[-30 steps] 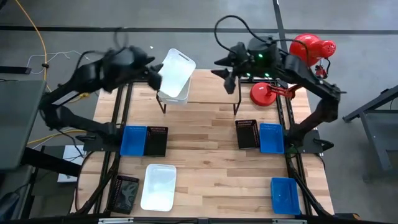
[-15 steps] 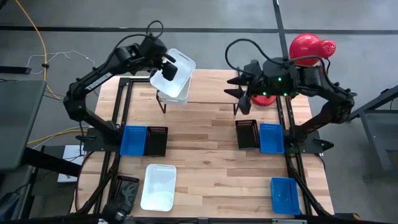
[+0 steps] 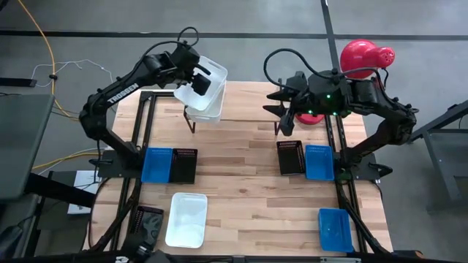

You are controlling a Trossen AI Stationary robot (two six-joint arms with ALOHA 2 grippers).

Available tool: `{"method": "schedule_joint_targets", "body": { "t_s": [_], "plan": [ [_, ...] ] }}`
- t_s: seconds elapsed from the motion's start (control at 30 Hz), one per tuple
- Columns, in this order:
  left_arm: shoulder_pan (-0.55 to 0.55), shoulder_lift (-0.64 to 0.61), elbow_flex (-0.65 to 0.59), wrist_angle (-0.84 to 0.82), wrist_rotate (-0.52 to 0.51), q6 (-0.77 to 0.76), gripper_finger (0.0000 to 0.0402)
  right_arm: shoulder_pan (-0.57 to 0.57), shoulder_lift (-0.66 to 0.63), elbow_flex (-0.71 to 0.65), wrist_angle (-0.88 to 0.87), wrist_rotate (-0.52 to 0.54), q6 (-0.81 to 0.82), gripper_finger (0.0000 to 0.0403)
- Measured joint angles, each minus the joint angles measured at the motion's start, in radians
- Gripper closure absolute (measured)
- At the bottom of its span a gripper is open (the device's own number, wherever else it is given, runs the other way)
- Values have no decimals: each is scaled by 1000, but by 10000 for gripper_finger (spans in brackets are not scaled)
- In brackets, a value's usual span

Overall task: Stack baskets on shelf by color
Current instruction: Stack the right white bin on top of the white bin on the shelf

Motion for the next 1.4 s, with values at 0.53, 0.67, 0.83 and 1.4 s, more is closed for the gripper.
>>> {"method": "schedule_joint_targets", "body": {
  "t_s": [0.53,0.67,0.83,1.4],
  "plan": [
    [6,-25,1,-22,6,-16,169,0,0,0,0,0,-16,242],
    [10,-6,1,-23,-10,-27,169,0,0,0,0,0,-16,242],
    [24,31,1,-36,-7,-28,169,0,0,0,0,0,-16,242],
    [34,52,0,-76,-17,-27,377,0,0,0,1,0,-19,242]
  ]
}}
